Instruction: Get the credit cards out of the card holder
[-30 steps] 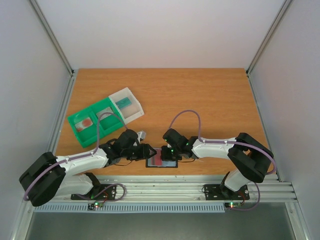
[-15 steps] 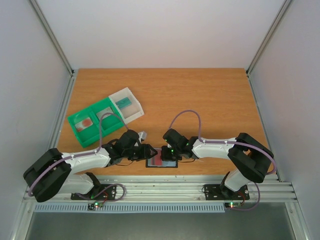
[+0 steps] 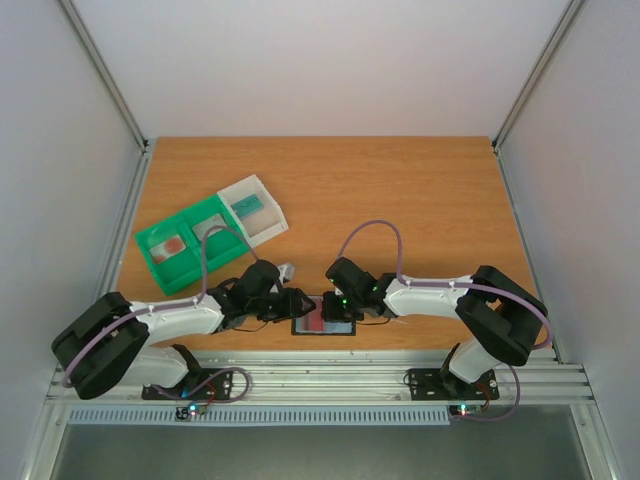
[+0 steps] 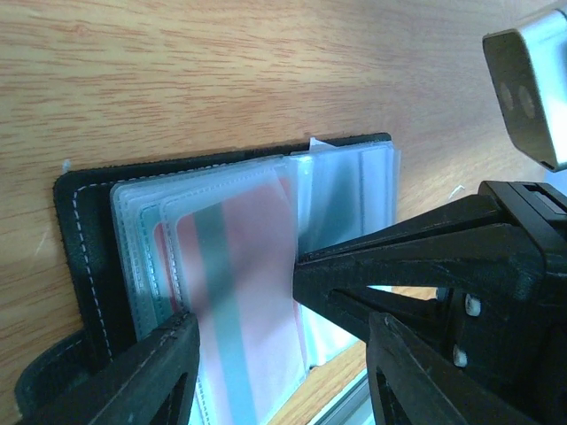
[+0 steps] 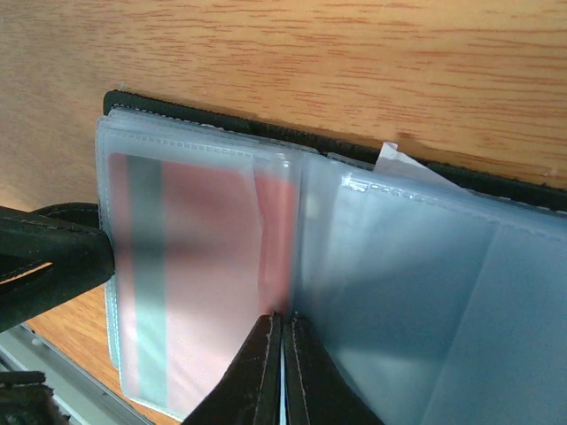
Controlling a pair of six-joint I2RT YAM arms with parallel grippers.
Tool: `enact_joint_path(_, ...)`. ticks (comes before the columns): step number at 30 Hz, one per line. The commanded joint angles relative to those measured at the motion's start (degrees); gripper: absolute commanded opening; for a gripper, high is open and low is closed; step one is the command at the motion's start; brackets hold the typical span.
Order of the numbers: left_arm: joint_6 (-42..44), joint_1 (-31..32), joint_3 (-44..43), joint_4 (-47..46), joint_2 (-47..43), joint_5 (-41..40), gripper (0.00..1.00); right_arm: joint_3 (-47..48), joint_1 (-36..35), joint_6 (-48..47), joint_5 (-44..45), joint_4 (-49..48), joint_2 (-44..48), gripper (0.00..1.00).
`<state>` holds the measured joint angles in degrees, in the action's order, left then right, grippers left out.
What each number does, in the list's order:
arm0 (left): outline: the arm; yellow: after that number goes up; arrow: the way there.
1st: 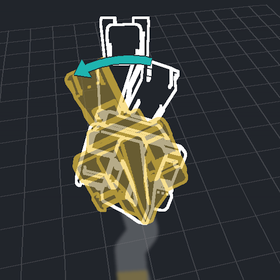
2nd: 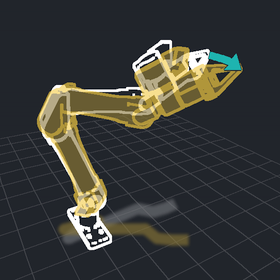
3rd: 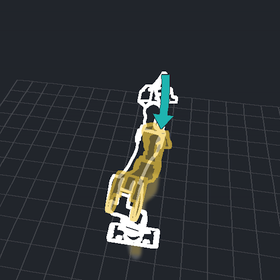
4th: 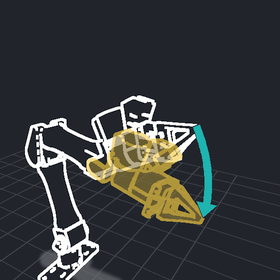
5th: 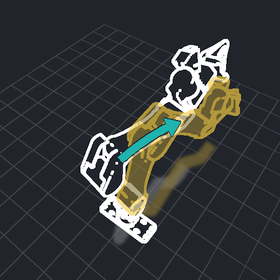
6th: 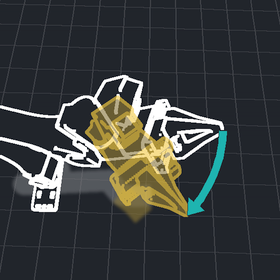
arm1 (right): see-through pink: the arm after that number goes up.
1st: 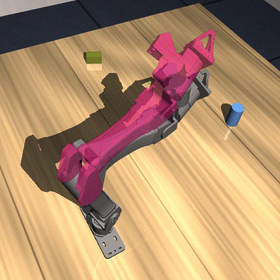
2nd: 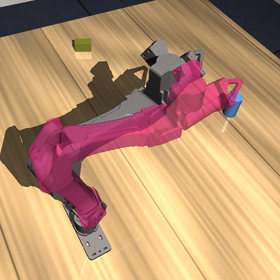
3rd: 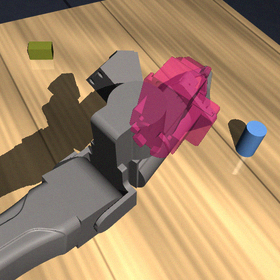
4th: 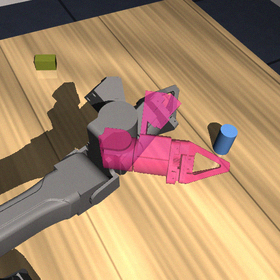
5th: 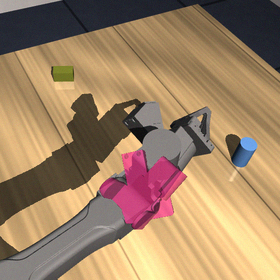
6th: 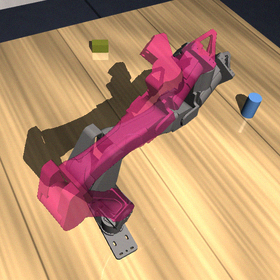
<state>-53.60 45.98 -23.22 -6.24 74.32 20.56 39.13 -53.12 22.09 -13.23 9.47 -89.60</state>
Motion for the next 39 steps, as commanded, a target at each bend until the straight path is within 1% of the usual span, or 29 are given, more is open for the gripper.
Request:
enact_joint_path(1,-0.51,-0.09,0.15,-3.91,1.20,-0.07,0.53,-1.51,-0.49,0.59,2.78,3.40,-0.60,0.04)
enact_joint_path(26,-0.11,-0.01,-0.77,1.92,-3.22,-1.73,0.55,-1.91,-0.49,0.58,3.21,3.56,0.04,0.04)
enact_joint_path(39,-0.34,-0.01,-0.74,-1.29,-0.33,-0.02,0.56,-2.06,-0.49,0.63,3.21,3.36,0.03,0.04)
